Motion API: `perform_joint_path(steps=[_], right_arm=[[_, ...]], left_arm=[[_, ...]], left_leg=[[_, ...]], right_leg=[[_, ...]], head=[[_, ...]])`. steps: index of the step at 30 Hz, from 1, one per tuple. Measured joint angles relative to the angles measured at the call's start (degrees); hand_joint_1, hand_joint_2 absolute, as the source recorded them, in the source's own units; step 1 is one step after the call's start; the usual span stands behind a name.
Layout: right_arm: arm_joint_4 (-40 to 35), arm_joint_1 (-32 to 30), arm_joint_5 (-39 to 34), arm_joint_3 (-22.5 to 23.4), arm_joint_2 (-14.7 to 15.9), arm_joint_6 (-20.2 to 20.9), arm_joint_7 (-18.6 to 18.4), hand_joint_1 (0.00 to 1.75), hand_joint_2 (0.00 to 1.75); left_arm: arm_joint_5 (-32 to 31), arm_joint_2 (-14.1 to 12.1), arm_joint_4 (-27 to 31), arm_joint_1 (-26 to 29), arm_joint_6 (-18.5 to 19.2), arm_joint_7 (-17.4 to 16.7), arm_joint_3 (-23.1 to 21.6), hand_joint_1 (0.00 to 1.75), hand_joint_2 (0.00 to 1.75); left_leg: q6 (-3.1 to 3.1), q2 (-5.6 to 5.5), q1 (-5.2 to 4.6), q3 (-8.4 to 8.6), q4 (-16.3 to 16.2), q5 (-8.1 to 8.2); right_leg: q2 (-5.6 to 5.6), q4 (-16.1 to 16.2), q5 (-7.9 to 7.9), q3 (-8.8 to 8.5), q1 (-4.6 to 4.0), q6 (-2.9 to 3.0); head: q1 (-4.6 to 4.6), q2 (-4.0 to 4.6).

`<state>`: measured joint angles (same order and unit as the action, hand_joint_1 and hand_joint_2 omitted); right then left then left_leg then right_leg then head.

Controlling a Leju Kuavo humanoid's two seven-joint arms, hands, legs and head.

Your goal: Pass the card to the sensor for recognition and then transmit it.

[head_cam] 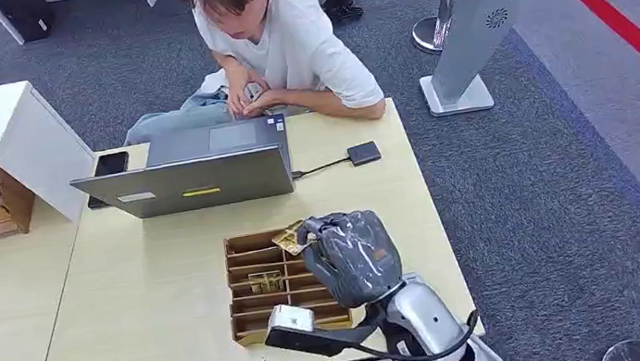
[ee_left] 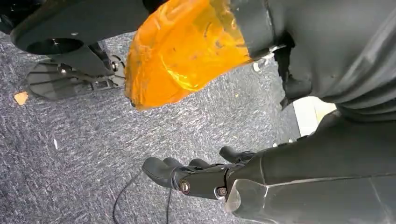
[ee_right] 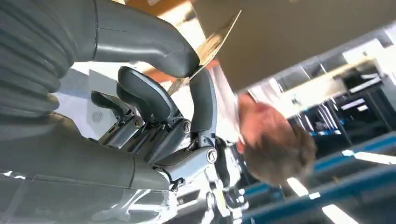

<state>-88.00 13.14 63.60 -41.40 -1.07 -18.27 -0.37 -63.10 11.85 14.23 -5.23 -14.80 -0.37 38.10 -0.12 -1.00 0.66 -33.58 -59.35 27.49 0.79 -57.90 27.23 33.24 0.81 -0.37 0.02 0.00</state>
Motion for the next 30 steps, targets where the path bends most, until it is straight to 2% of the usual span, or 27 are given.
perform_joint_path(steps=[14,30], right_arm=[[-4.13,-0.38,0.00,-0.02,1.27,-0.57,0.26,1.75,1.75],[-6.77,0.97,-1.53,-0.72,1.16,-2.73,3.52,1.75,1.75]], left_arm=[[0.11,0.00,0.00,0.04,-0.04,0.02,0.00,0.00,0.00],[-0.74,0.02,0.00,-0.11,0.50,0.26,-0.11,0.00,0.00]], left_leg=[[0.00,0.00,0.00,0.00,0.00,0.00],[0.00,0.00,0.00,-0.01,0.00,0.00]], right_leg=[[0.00,0.00,0.00,0.00,0.00,0.00],[0.00,0.00,0.00,0.00,0.00,0.00]], head=[[-0.02,0.00],[-0.02,0.00]])
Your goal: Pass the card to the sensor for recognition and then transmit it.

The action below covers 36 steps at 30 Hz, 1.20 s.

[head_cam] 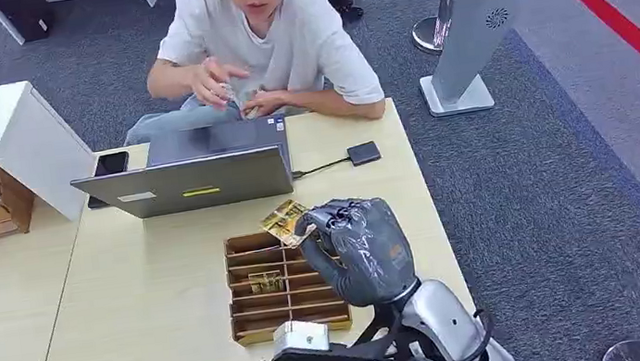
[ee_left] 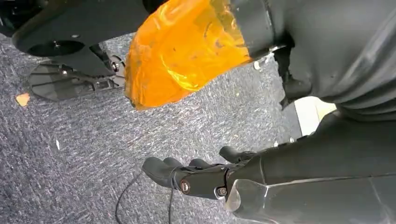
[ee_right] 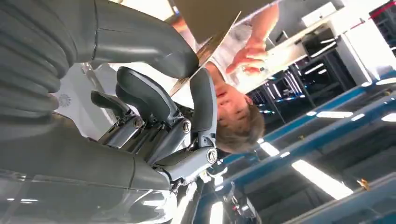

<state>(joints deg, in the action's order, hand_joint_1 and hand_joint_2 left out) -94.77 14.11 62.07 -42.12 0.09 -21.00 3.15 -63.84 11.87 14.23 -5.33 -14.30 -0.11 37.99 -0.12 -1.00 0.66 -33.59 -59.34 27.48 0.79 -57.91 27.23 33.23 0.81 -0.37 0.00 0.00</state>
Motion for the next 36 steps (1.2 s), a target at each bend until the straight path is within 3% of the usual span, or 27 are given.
perform_joint_path(steps=[29,30,31,32,34,35,36], right_arm=[[8.37,7.97,1.18,-0.48,-4.26,3.82,-3.74,1.75,1.75],[8.74,8.16,1.18,-0.48,-4.40,4.09,-3.76,1.41,1.75],[9.16,8.39,1.16,-0.48,-4.53,4.26,-3.85,0.14,1.75],[9.74,8.61,0.81,-0.48,-4.72,4.39,-3.98,0.00,1.75],[10.38,8.66,-0.06,-0.48,-5.03,4.52,-4.04,0.00,1.75],[10.58,8.66,-0.33,-0.48,-5.14,4.59,-3.98,0.00,0.00],[10.78,8.67,-0.42,-0.48,-5.25,4.59,-3.89,0.00,0.00]], left_arm=[[-3.19,0.04,0.00,-1.22,2.14,-1.72,-4.15,0.00,0.00],[-3.23,0.04,0.00,-1.26,2.19,-1.90,-4.26,0.00,0.00],[-3.28,0.04,0.00,-1.32,2.27,-2.01,-4.46,0.00,0.00],[-3.30,0.04,0.00,-1.38,2.32,-2.05,-4.59,0.00,0.00],[-3.28,0.04,0.00,-1.47,2.34,-2.10,-4.85,0.00,0.00],[-3.26,0.04,0.00,-1.49,2.34,-2.10,-5.03,0.00,0.00],[-3.17,0.04,0.00,-1.51,2.34,-2.10,-5.18,0.00,0.00]], left_leg=[[-0.01,-0.01,0.00,-0.01,0.00,-0.01],[-0.01,-0.01,0.00,-0.01,0.00,-0.01],[-0.01,-0.02,0.00,-0.01,0.00,-0.01],[-0.01,-0.02,0.00,-0.01,0.00,-0.01],[-0.01,-0.02,0.00,-0.01,0.00,-0.01],[-0.01,-0.01,0.00,0.00,0.00,-0.01],[-0.01,-0.01,0.00,0.00,0.00,-0.01]], right_leg=[[-0.01,0.00,0.00,0.00,0.00,0.00],[0.00,0.00,0.00,0.00,0.00,0.00],[-0.01,0.00,0.00,0.00,0.00,0.00],[-0.01,0.00,0.00,0.00,0.00,0.00],[-0.01,0.00,0.00,0.00,0.00,0.00],[-0.01,0.00,0.00,0.00,0.00,0.00],[0.00,0.00,0.00,0.00,0.00,0.00]], head=[[0.00,0.00],[0.02,0.00],[0.00,0.00],[0.02,0.00],[0.02,0.00],[0.00,0.00],[0.00,0.00]])
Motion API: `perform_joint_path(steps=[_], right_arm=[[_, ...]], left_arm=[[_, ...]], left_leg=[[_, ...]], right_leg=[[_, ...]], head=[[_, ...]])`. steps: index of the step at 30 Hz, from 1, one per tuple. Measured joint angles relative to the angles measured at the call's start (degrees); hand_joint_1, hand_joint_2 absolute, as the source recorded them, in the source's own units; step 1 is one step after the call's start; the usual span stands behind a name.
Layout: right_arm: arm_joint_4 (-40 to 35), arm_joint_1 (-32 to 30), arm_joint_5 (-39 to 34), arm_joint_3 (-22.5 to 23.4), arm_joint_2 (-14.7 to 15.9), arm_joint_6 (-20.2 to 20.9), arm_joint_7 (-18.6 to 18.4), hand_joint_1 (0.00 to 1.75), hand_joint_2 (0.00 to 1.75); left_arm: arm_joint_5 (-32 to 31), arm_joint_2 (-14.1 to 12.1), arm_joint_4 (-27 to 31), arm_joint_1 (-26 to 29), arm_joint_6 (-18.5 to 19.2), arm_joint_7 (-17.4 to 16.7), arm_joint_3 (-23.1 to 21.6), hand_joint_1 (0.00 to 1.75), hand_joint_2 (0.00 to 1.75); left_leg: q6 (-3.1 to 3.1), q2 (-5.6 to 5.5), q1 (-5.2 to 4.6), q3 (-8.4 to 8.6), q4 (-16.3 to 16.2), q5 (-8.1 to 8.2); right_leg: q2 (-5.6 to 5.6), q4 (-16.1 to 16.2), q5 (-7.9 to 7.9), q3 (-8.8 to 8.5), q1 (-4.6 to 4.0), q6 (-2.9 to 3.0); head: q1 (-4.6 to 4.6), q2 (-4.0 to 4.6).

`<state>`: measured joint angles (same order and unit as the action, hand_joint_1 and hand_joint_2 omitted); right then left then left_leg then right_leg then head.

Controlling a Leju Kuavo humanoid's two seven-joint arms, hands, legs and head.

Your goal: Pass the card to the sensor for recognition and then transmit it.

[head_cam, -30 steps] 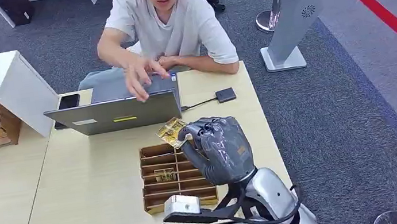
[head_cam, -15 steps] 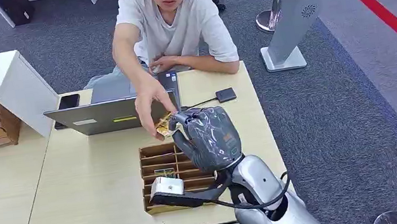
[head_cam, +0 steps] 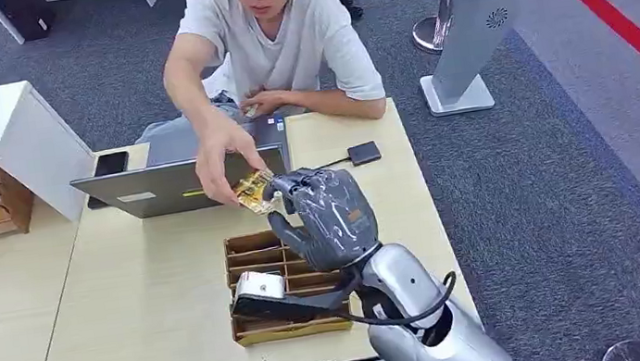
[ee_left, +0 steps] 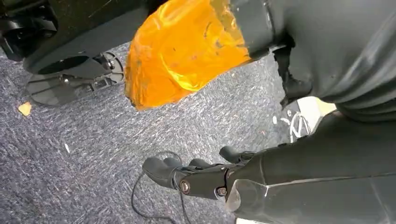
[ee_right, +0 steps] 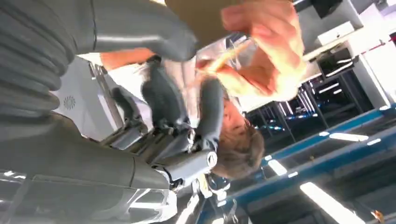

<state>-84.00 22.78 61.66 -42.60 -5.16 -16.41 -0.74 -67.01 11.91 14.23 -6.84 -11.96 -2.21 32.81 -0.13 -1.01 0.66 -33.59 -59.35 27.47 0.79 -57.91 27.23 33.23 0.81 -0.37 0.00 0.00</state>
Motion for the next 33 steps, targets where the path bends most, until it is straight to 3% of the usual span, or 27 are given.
perform_joint_path(steps=[8,16,20,23,26,33], right_arm=[[-0.67,-1.10,-3.55,0.07,-0.07,-1.99,2.77,0.00,0.00],[-7.31,-6.11,-22.13,1.44,-0.02,-2.62,12.47,0.00,0.00],[-10.56,-8.85,-37.48,2.47,0.44,1.47,18.52,0.00,0.00],[-12.35,-11.13,-47.44,3.47,1.22,6.94,22.01,0.00,0.00],[-13.33,-12.83,-50.38,4.31,2.03,9.01,23.08,0.00,0.00],[-14.47,-14.15,-50.86,4.90,2.86,9.22,23.21,0.00,0.00]], left_arm=[[1.20,-0.02,0.00,-0.01,-0.35,0.13,-0.24,0.00,0.00],[3.39,-0.07,0.00,0.21,-1.81,1.40,-0.26,0.00,0.00],[4.24,-0.11,0.00,0.25,-1.84,1.64,-0.24,0.00,0.00],[4.83,-0.18,0.00,0.15,-1.92,1.49,-0.24,0.00,0.00],[5.05,-0.26,0.00,0.08,-2.14,1.49,-0.24,0.00,0.00],[5.11,-0.31,0.00,0.02,-2.25,1.49,-0.24,0.00,0.00]], left_leg=[[0.00,-0.01,0.00,0.00,0.00,0.00],[0.00,0.00,0.00,-0.01,0.00,0.01],[0.01,0.01,0.00,0.00,0.00,0.02],[0.01,0.01,0.00,0.00,0.00,0.02],[0.01,0.01,0.00,-0.01,0.00,0.02],[0.01,0.01,0.00,0.00,0.00,0.02]], right_leg=[[-0.01,0.00,0.00,0.01,0.00,0.00],[0.00,0.01,0.00,0.02,0.00,0.00],[0.00,0.02,0.01,0.03,0.00,0.00],[0.00,0.02,0.00,0.03,0.00,0.00],[0.00,0.02,0.00,0.03,0.00,0.00],[0.00,0.01,0.00,0.03,0.00,0.00]], head=[[0.02,0.00],[0.00,0.00],[0.00,0.00],[0.02,0.00],[0.00,0.00],[0.00,0.00]])
